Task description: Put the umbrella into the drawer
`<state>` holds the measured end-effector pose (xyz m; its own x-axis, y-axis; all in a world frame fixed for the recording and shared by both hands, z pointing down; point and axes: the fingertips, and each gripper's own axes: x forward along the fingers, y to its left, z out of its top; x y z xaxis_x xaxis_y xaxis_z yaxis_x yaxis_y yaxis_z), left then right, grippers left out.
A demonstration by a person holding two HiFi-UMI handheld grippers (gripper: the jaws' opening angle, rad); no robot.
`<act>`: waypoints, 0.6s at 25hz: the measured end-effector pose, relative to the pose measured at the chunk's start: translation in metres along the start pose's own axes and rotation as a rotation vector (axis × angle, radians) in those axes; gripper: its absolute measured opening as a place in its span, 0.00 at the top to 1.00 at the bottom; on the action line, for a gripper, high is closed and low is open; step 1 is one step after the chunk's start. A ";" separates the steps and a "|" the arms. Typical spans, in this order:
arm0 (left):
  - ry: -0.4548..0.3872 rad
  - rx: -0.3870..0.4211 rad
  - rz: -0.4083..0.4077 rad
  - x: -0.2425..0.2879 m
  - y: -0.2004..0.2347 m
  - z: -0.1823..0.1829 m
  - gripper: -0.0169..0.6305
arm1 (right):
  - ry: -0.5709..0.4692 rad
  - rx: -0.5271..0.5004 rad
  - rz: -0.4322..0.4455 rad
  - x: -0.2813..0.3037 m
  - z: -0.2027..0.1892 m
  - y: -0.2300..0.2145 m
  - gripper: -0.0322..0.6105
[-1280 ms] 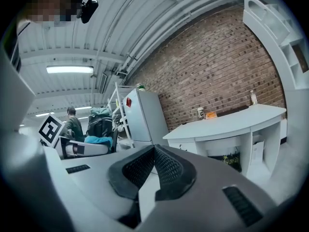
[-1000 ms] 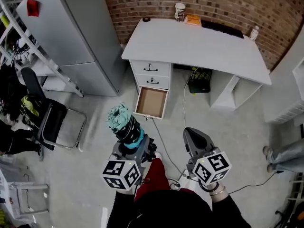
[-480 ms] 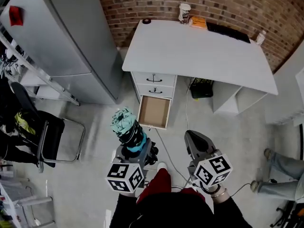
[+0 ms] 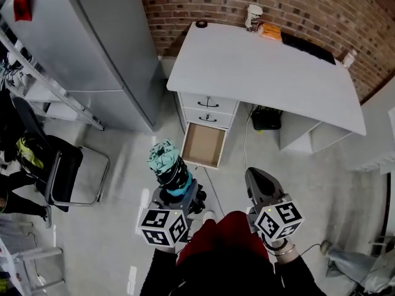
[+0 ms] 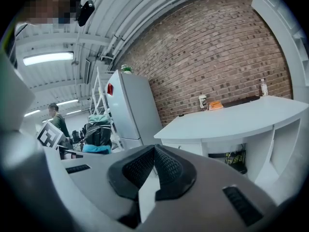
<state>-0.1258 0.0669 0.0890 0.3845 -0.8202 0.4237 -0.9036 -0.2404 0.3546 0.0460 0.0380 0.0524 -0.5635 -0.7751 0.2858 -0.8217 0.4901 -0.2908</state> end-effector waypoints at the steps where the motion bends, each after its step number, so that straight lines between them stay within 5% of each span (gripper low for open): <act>1: 0.003 -0.002 0.002 0.001 0.003 0.000 0.63 | -0.002 0.002 -0.006 0.002 0.001 -0.002 0.95; 15: 0.034 -0.015 0.050 0.054 0.040 -0.003 0.63 | 0.033 0.011 -0.018 0.054 -0.010 -0.051 0.95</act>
<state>-0.1408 0.0151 0.1287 0.3451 -0.8129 0.4692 -0.9192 -0.1915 0.3442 0.0569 -0.0247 0.0918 -0.5517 -0.7698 0.3211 -0.8306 0.4720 -0.2955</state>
